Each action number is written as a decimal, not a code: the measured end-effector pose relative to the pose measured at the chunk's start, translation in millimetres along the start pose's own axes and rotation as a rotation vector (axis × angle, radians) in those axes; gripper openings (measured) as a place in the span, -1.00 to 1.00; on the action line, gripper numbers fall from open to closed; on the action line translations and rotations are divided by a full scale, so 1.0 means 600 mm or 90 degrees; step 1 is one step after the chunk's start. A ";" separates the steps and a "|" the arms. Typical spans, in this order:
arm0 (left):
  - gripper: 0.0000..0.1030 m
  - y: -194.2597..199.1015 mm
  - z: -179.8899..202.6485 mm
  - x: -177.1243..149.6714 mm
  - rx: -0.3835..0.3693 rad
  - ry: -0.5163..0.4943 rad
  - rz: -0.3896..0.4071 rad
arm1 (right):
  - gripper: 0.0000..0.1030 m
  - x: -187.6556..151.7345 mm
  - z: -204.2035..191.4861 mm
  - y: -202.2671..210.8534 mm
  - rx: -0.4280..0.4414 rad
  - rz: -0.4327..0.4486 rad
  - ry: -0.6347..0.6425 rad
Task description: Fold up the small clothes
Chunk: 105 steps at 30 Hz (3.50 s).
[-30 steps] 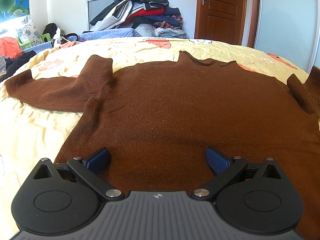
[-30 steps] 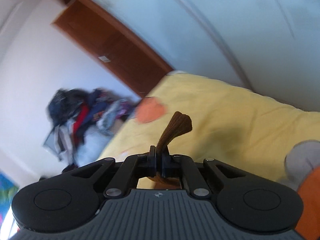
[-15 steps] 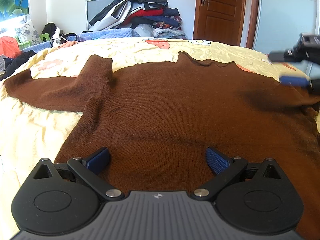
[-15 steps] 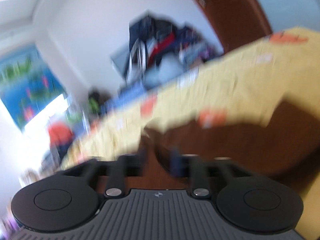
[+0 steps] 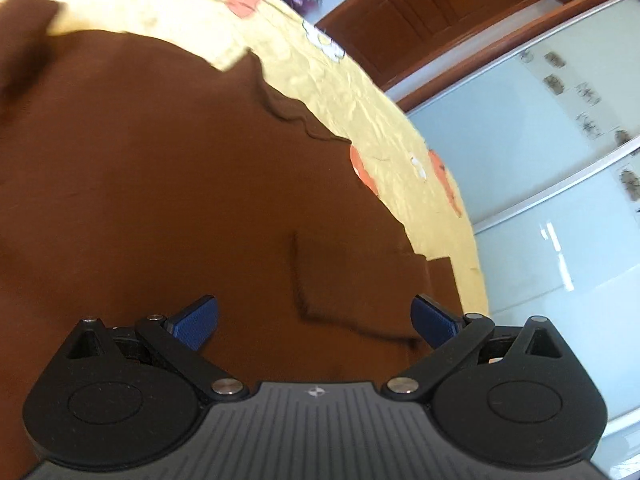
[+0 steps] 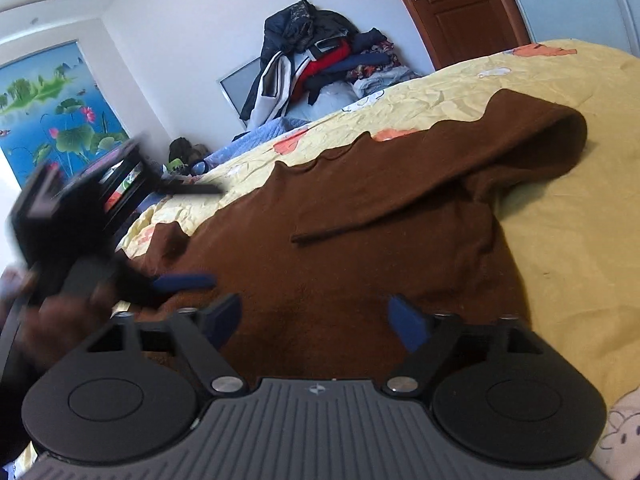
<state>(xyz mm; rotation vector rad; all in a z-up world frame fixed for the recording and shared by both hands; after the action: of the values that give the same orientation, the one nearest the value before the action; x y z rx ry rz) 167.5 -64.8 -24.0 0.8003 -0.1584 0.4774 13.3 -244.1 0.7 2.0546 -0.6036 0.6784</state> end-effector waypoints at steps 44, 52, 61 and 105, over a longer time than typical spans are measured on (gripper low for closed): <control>-0.92 0.140 -0.154 0.132 0.365 -0.185 0.133 | 1.00 -0.006 -0.021 -0.033 0.047 -0.010 -0.005; -0.92 0.155 -0.178 0.123 0.369 -0.180 0.124 | 0.98 0.004 -0.030 -0.032 0.011 -0.019 0.012; -0.92 0.159 -0.189 0.116 0.361 -0.168 0.119 | 1.00 0.174 0.000 -0.112 -0.095 0.006 0.130; 0.19 0.485 -0.602 0.287 0.223 0.368 0.425 | 1.00 0.167 0.063 -0.228 -0.198 -0.083 0.221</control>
<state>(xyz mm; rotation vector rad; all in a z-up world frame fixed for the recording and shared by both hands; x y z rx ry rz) 168.2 429.9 -30.5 0.9101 0.2139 1.3741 183.0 -223.1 -30.9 1.6244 -0.3454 0.7887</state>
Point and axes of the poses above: each gripper's, at about its wrist camera, not at the fingertips, and y roughly against the way its jaws point, z to its right, x to its top, the point moved 8 cm from there along -y, roughly the way its jaws point, and after that the axes turned 5 degrees about -z, right-handed, at the moved point
